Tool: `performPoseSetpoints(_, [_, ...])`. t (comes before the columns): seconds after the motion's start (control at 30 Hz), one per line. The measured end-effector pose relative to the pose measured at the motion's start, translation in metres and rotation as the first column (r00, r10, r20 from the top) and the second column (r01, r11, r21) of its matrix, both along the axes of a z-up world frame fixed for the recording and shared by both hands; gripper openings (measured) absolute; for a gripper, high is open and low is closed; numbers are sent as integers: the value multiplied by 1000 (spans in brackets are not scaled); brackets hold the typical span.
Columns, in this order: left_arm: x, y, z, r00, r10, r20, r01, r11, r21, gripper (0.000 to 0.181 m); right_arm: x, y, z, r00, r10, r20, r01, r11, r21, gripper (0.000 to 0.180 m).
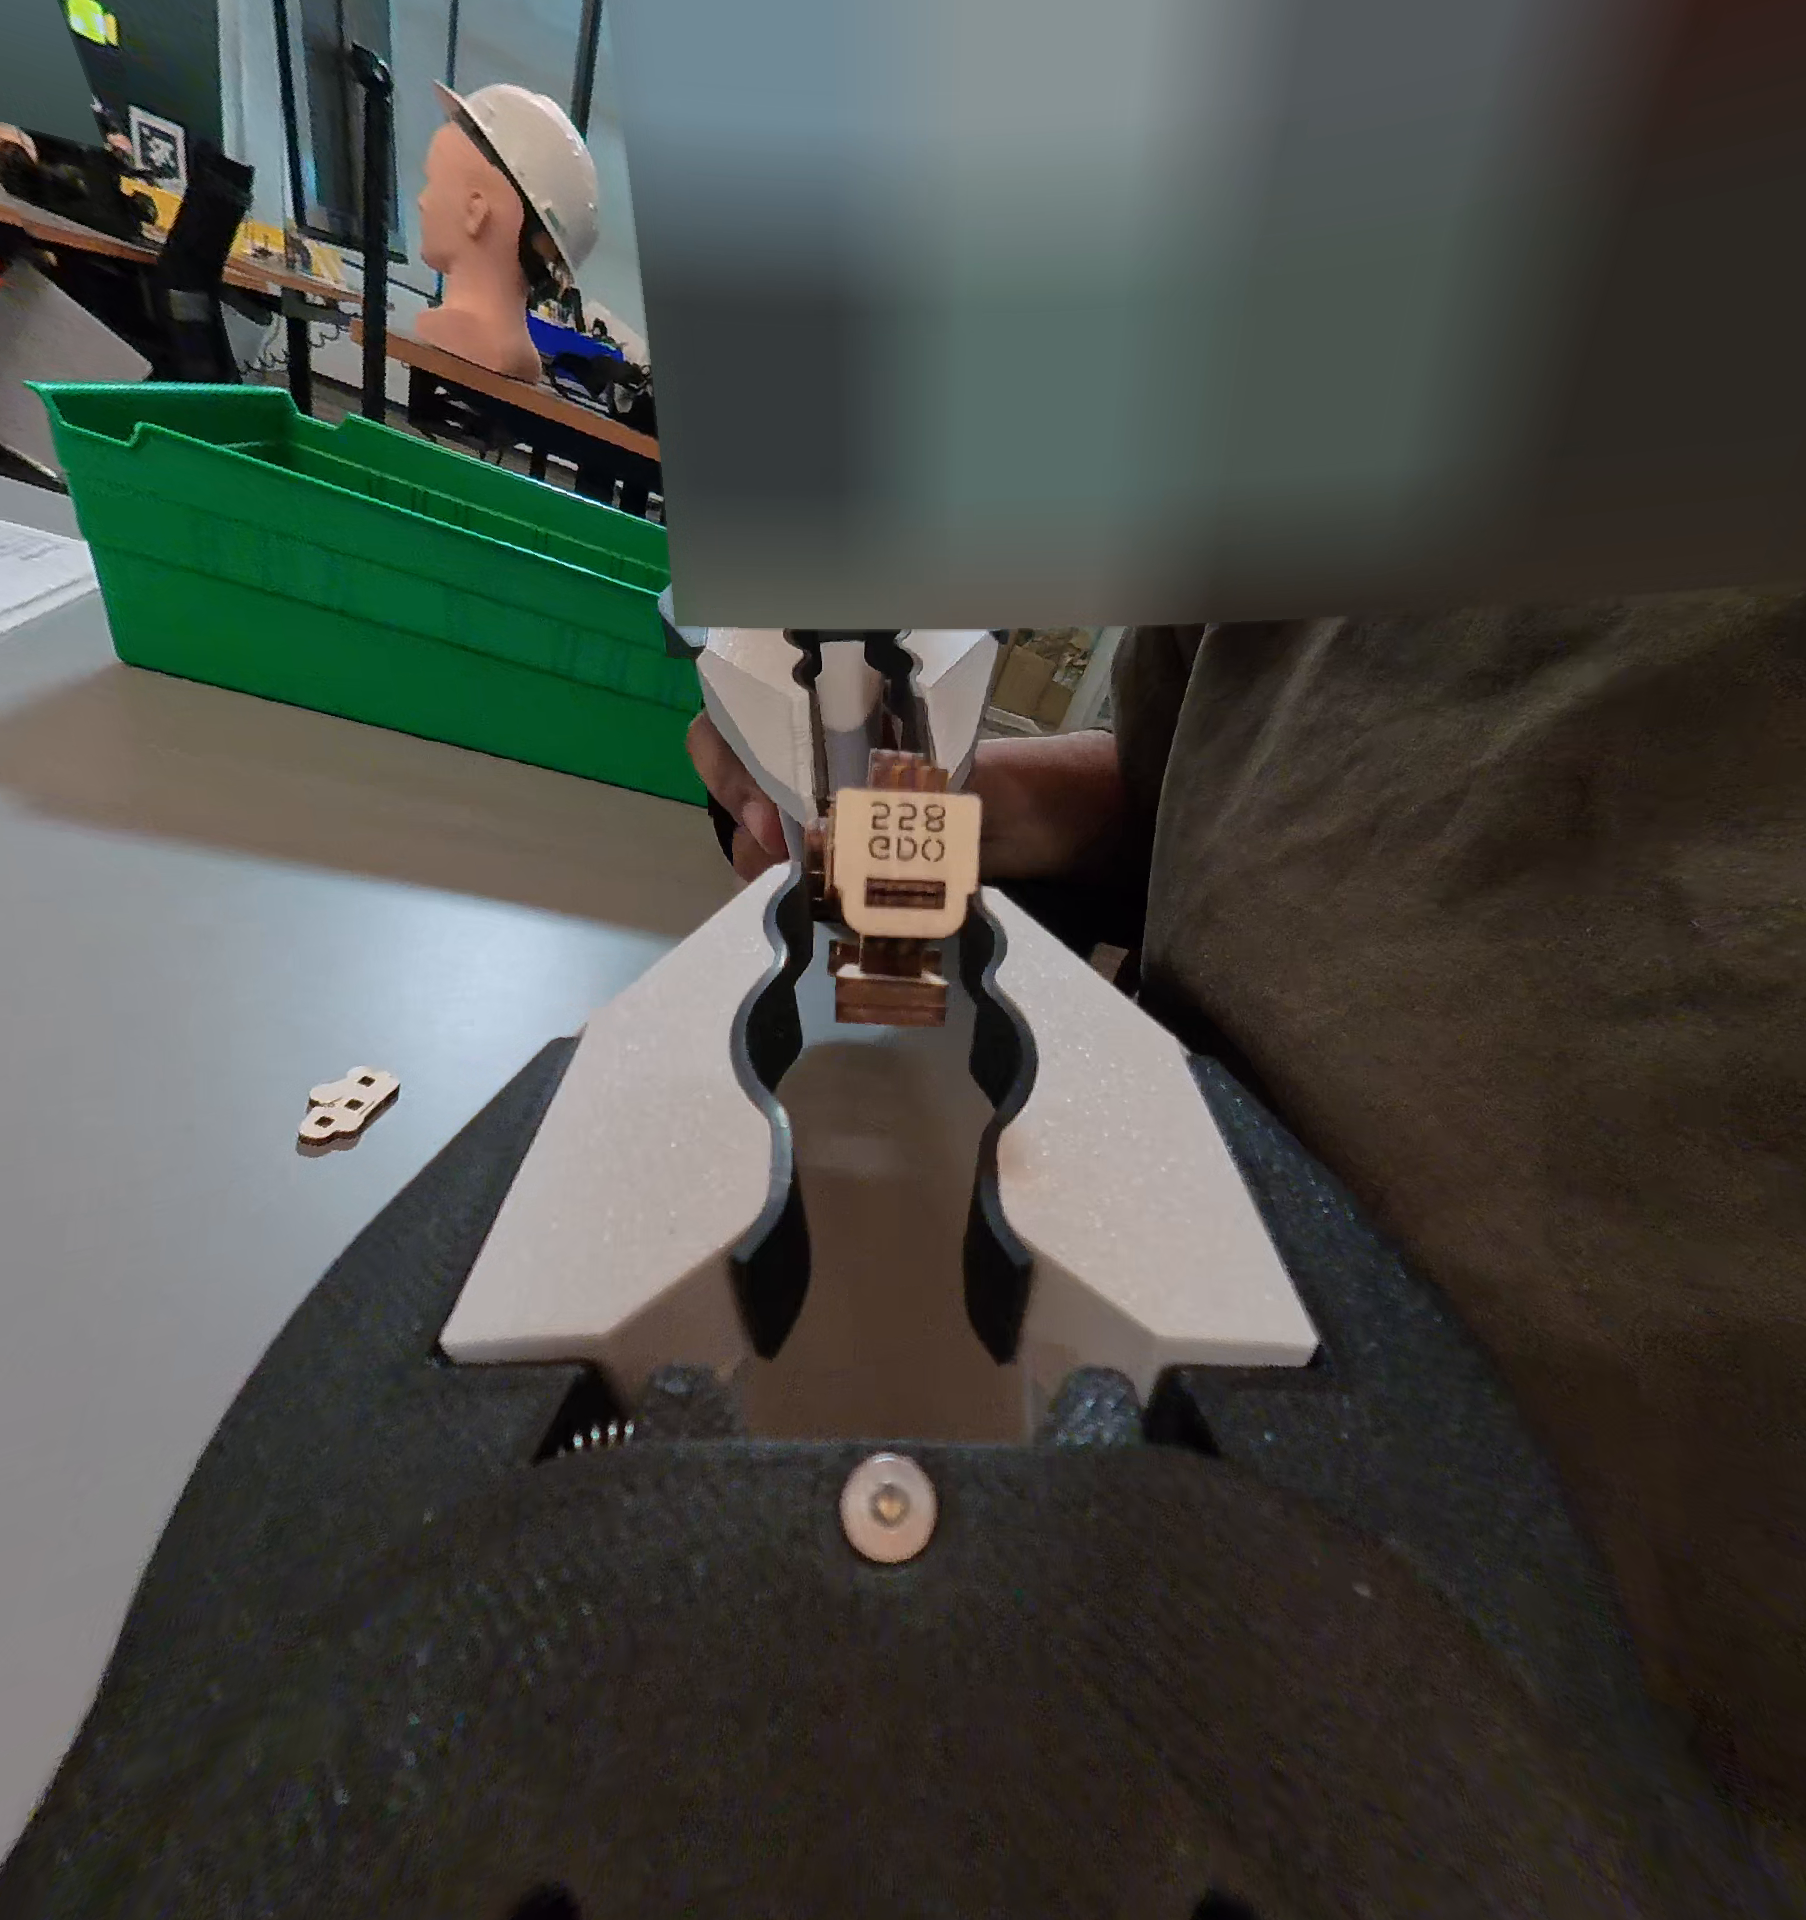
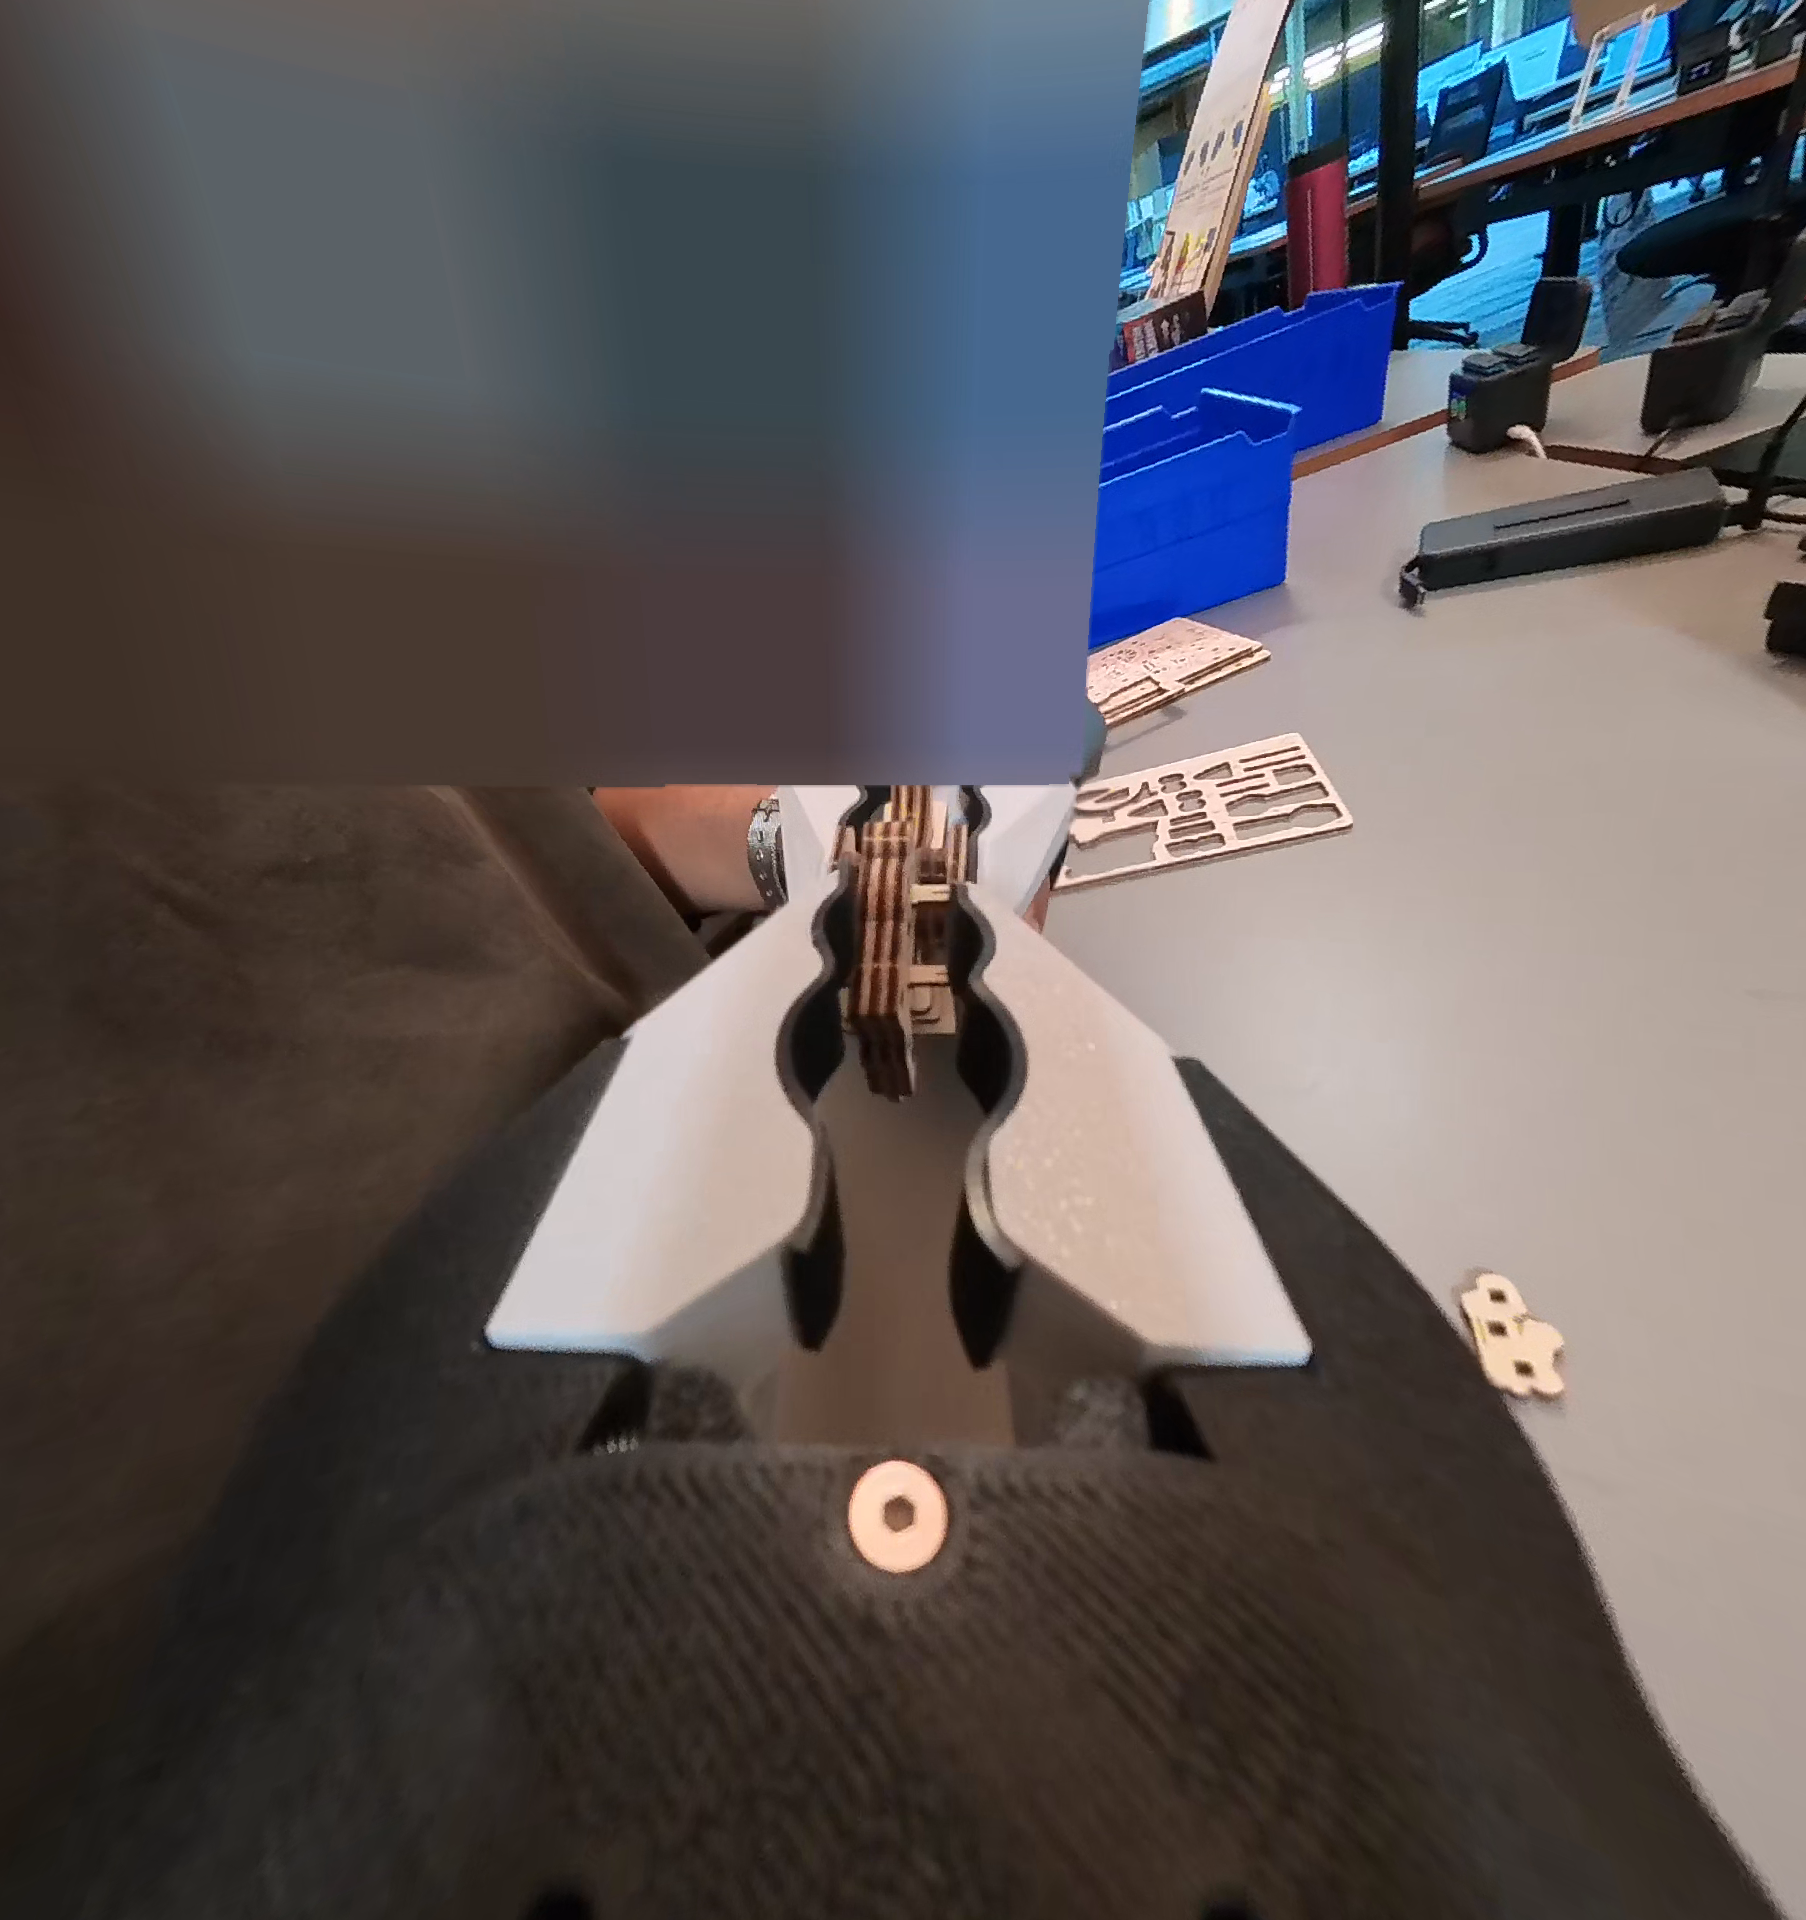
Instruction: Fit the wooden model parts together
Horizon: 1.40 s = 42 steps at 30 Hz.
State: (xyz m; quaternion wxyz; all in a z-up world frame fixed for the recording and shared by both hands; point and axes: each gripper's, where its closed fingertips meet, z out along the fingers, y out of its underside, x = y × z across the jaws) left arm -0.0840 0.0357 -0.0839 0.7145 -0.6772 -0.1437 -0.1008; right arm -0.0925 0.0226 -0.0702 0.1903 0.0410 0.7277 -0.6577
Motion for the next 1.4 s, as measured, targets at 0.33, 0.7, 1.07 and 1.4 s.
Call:
performPoseSetpoints(0.33, [-5,-3,-2,1000,15,14,-14,1000,-13,26,-4,-2,2,984,-80,-156,76,997,-32,9])
performPoseSetpoints(0.7, [-3,-3,1,1000,3,7,-3,1000,4,25,-4,-2,4,991,-70,-118,63,996,-58,16])
performPoseSetpoints(1.07, [-2,-3,3,1000,3,1,-3,1000,8,26,-3,-2,5,993,-59,-103,51,995,-83,17])
performPoseSetpoints(1.4, [-1,-2,3,1000,0,-5,0,1000,9,26,-1,-2,5,1000,-21,-23,19,996,-92,18])
